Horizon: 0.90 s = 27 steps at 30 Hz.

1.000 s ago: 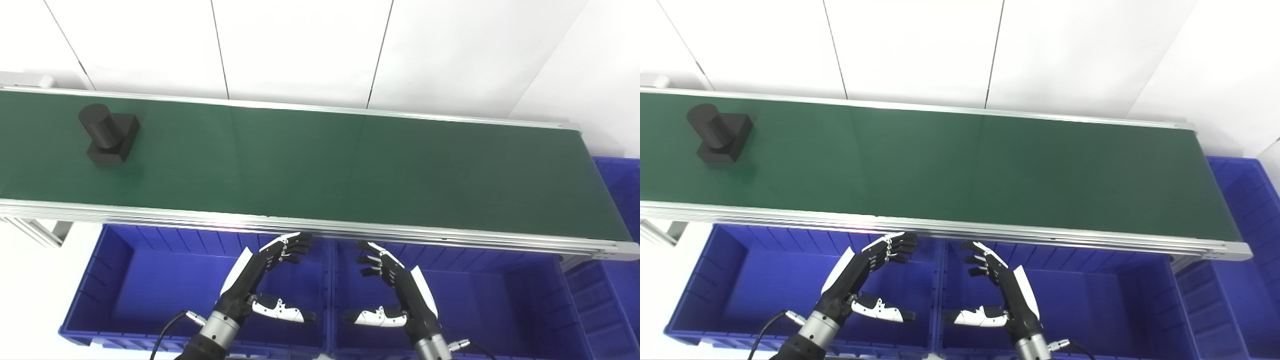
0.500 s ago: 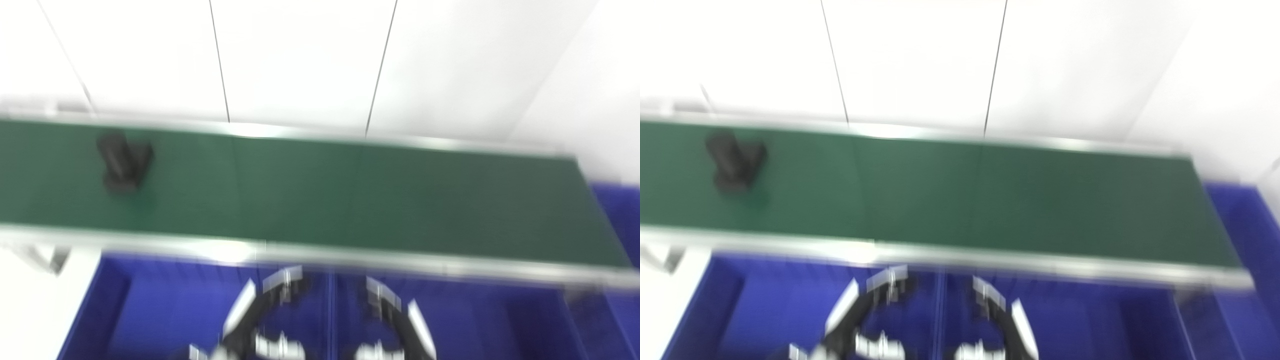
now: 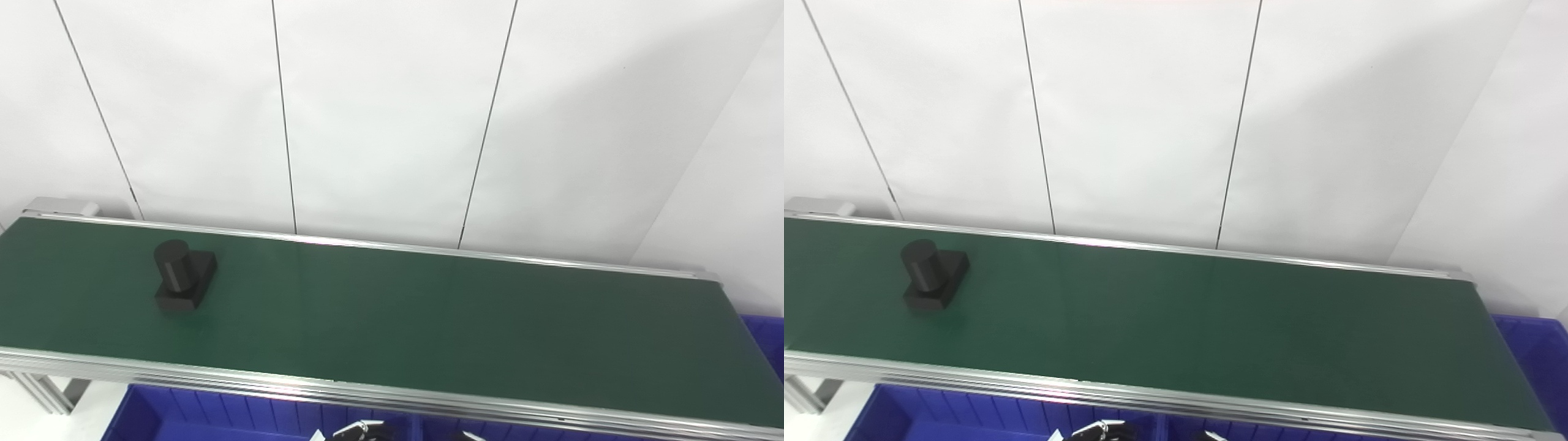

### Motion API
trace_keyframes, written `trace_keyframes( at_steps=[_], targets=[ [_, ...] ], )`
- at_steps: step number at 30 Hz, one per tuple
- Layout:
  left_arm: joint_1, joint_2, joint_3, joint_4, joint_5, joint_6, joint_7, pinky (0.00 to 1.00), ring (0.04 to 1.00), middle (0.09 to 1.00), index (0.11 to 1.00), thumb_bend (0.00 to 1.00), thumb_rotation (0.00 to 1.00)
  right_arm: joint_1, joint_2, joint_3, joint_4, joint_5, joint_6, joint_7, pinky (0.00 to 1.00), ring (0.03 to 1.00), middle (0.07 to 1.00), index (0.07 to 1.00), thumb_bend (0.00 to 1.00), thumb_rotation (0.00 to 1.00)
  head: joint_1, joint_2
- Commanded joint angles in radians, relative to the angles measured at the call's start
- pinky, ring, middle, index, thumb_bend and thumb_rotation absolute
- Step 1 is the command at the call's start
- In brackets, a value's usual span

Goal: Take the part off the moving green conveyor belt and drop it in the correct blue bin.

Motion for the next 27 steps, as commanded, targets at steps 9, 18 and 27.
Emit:
trace_keyframes(
  at_steps=[9, 18, 27],
  targets=[
    [-0.026, -0.012, -0.004, -0.004, -0.018, -0.038, 0.015, 0.65, 0.722, 0.758, 0.750, 1.00, 0.03, -0.017, -0.010, 0.003, -0.013, 0.007, -0.053, -0.013, 0.62, 0.765, 0.881, 0.798, 1.00, 0.35, 0.000, 0.005],
    [-0.032, -0.012, -0.021, 0.001, -0.011, -0.038, 0.037, 0.65, 0.719, 0.755, 0.751, 1.00, 0.04, -0.003, -0.026, 0.001, -0.100, 0.016, -0.053, 0.000, 0.60, 0.728, 0.872, 0.799, 1.00, 0.37, 0.005, 0.010],
    [-0.044, -0.012, -0.033, 0.012, 0.006, -0.038, 0.065, 0.63, 0.704, 0.746, 0.740, 1.00, 0.04, 0.010, 0.010, -0.064, -0.326, 0.063, -0.053, 0.068, 0.57, 0.672, 0.831, 0.767, 1.00, 0.31, 0.008, 0.004]
  ],
)
